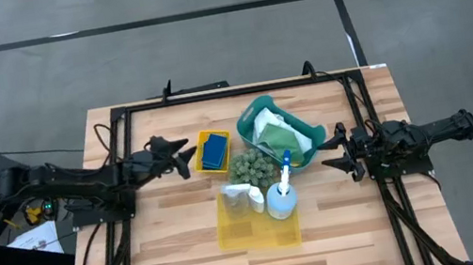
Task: Pick & Place Kitchen Items
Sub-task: Return to Home Position
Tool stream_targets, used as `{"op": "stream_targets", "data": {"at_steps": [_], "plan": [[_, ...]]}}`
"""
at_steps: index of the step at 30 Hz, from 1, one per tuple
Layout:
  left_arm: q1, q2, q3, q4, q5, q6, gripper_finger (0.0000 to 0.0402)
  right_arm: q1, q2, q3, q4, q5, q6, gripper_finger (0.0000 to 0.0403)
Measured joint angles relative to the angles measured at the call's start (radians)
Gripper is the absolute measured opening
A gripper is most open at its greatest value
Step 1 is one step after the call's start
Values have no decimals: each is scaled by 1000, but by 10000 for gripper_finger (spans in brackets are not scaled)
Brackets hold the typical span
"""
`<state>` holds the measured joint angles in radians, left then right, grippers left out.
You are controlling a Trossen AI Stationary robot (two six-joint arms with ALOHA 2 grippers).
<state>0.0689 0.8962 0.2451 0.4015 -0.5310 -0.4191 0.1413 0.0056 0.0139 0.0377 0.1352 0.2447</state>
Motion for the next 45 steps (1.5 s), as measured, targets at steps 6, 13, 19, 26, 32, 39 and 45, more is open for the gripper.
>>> {"op": "stream_targets", "data": {"at_steps": [6, 13, 19, 26, 32, 39, 45], "plan": [[-23, -53, -17, -65, 61, 131, 187, 0, 0, 0, 0, 0, 0, 240], [-54, -53, -218, 332, 205, 285, 76, 0, 0, 0, 0, 0, 0, 240], [-51, -67, -238, 367, 466, 402, 10, 0, 1, 0, -4, 0, 0, 240], [-51, -210, -238, 295, 495, 461, 3, 0, 1, 0, -5, -4, 0, 240], [-51, -380, -238, 121, 511, 461, 1, 0, 1, 0, -7, -4, 0, 240], [-51, -556, -238, -56, 523, 466, 1, 0, 1, 0, -7, -4, 0, 240], [-51, -676, -238, -127, 518, 474, 1, 0, 1, 0, -7, -4, 0, 240]]}}
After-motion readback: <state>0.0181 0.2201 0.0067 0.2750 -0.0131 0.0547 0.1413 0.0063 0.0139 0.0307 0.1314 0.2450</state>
